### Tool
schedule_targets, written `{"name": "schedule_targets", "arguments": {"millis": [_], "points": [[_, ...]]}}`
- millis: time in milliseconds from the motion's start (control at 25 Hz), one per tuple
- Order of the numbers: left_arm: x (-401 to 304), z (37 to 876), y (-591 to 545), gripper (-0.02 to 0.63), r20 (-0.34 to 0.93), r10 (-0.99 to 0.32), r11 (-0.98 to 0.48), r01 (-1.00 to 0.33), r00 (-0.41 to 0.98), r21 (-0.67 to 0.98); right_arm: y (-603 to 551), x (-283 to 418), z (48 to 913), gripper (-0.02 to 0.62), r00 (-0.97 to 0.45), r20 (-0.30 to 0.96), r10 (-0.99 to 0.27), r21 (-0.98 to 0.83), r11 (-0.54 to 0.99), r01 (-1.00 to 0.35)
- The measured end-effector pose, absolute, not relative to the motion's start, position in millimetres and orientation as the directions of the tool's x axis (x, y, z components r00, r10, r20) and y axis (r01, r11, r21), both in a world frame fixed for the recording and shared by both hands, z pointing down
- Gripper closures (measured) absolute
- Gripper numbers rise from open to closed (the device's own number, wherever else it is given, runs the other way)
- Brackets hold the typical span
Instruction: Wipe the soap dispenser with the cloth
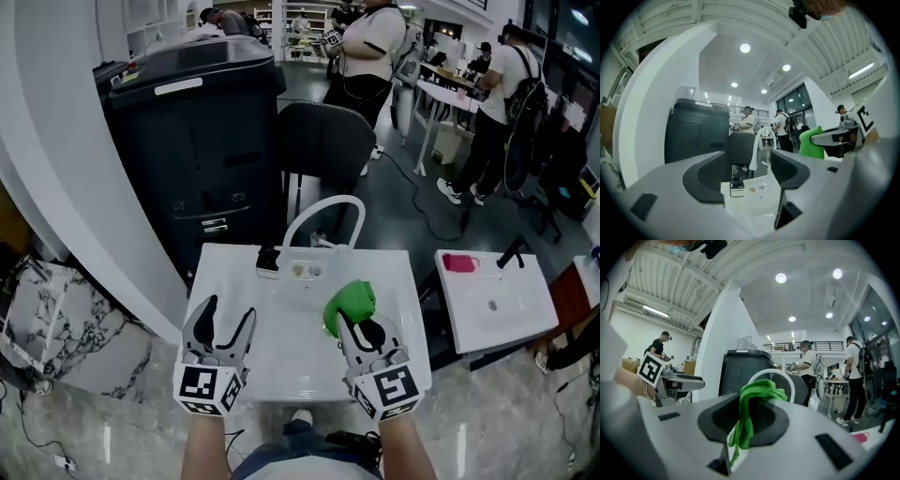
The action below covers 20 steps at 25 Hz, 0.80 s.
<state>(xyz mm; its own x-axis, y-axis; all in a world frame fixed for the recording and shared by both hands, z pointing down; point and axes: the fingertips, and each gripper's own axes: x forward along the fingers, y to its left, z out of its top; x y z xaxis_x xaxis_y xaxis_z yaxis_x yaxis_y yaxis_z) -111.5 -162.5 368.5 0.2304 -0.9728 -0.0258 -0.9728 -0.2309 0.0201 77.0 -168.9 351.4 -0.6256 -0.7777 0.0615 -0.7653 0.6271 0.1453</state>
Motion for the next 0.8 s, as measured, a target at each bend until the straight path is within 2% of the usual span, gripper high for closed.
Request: {"name": "schedule_targets", "arguments": {"millis": [40, 120, 280, 520, 800], "points": [[-110, 371, -170, 0.296, -0.024, -0.970, -0.243, -0.970, 0.242, 0.020, -175, 77, 354, 0.546, -0.625, 0.066, -0.778, 0.142, 0.627, -0.766], [-109, 378, -184, 0.274, -0.005, -0.965, -0.264, -0.964, 0.264, 0.021, -186, 76, 357, 0.546, -0.622, 0.071, -0.780, 0.136, 0.625, -0.769], [-118, 400, -208, 0.273, 0.029, -0.962, -0.272, -0.962, 0.273, 0.035, -202, 68, 372, 0.546, -0.615, 0.104, -0.781, 0.117, 0.624, -0.773], [-124, 434, -258, 0.276, -0.003, -0.940, -0.340, -0.940, 0.340, 0.041, -217, 55, 396, 0.546, -0.592, 0.155, -0.791, 0.075, 0.607, -0.791], [-119, 484, -319, 0.373, 0.038, -0.913, -0.406, -0.914, 0.406, 0.021, -223, 52, 431, 0.546, -0.544, 0.188, -0.817, 0.063, 0.563, -0.824]]}}
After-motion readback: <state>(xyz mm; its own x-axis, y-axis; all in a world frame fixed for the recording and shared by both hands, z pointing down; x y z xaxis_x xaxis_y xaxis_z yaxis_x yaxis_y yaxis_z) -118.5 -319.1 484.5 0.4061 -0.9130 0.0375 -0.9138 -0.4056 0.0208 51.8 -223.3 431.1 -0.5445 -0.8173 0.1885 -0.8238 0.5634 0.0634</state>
